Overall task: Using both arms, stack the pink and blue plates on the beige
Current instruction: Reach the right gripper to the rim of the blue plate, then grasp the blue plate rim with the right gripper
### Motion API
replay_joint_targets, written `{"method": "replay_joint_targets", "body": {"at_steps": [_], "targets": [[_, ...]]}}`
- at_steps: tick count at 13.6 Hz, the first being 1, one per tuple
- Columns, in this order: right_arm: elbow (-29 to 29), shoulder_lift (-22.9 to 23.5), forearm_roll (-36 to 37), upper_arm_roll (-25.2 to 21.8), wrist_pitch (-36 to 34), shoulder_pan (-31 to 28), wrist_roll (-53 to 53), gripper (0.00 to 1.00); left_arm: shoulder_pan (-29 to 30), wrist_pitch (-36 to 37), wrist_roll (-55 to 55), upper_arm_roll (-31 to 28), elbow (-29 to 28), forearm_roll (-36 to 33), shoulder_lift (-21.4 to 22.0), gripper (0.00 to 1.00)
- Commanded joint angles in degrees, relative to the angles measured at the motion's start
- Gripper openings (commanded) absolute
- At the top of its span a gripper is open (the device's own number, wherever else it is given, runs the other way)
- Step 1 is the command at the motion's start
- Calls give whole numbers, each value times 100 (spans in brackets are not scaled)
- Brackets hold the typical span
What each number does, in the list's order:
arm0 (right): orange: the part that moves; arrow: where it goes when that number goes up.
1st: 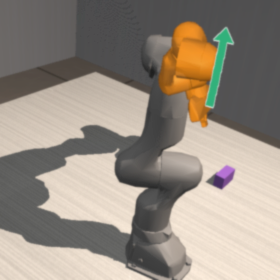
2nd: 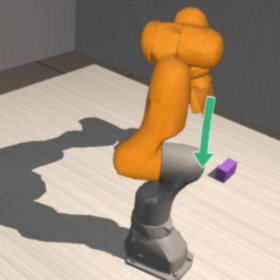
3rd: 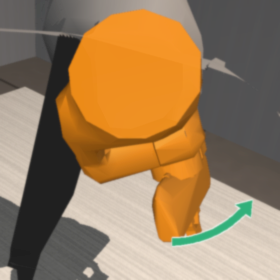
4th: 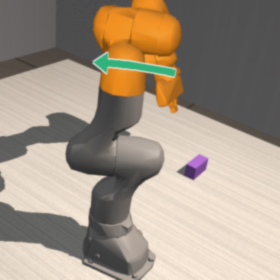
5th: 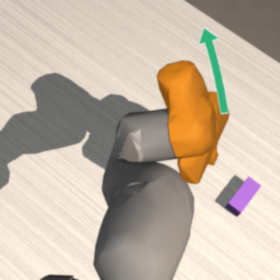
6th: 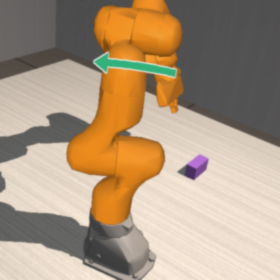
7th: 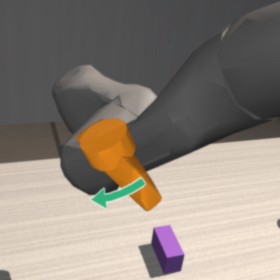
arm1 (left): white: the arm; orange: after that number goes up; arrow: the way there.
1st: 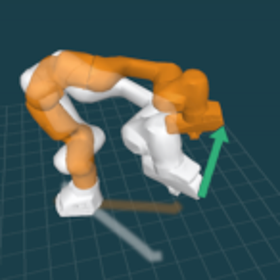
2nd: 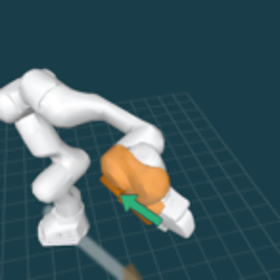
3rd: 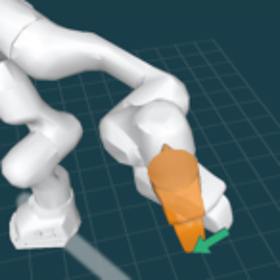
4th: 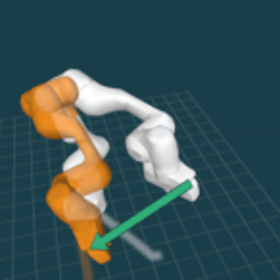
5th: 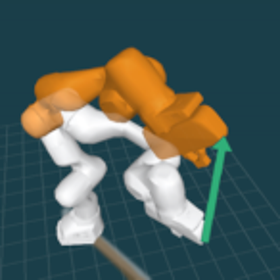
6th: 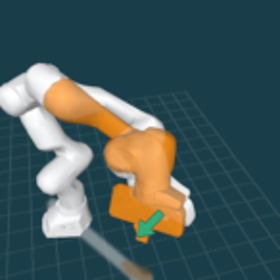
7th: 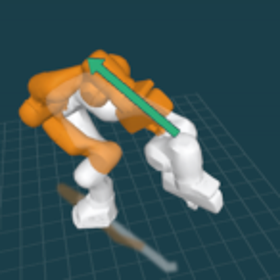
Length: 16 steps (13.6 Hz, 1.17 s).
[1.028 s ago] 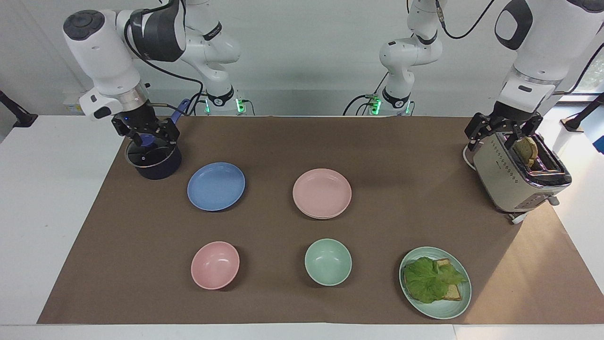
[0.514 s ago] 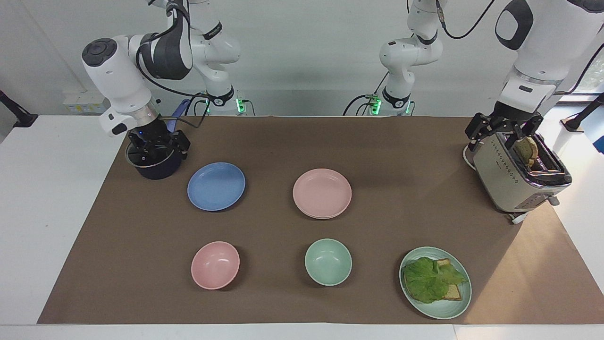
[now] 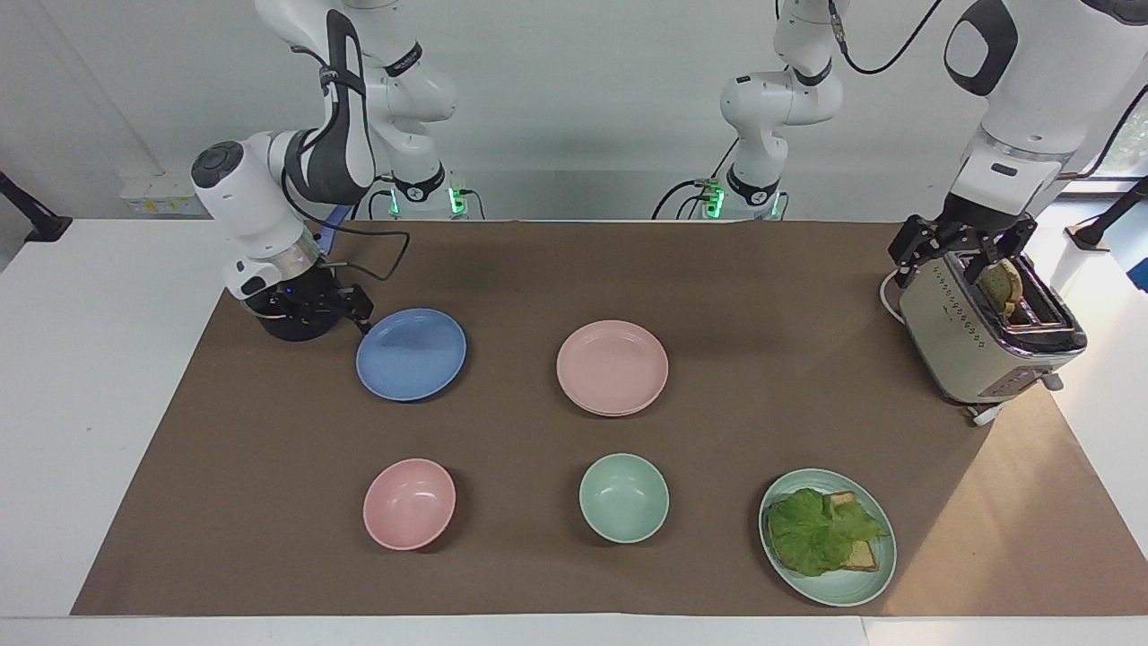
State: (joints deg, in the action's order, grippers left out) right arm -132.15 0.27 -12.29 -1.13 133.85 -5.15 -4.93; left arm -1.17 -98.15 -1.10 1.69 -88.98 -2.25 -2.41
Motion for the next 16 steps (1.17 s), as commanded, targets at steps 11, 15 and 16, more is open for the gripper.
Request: {"method": "replay_joint_targets", "body": {"at_steps": [11,15,16], "targets": [[-171,465,-669,25,353,-135,-676,14,-15,59,40,-134,-40,-47,74,100],[13,369,-660,25,2,-109,-624,0,-15,59,40,-134,-40,-47,74,100],[153,264,-660,25,-182,-109,-632,0,-15,59,40,-134,-40,-47,74,100]]}}
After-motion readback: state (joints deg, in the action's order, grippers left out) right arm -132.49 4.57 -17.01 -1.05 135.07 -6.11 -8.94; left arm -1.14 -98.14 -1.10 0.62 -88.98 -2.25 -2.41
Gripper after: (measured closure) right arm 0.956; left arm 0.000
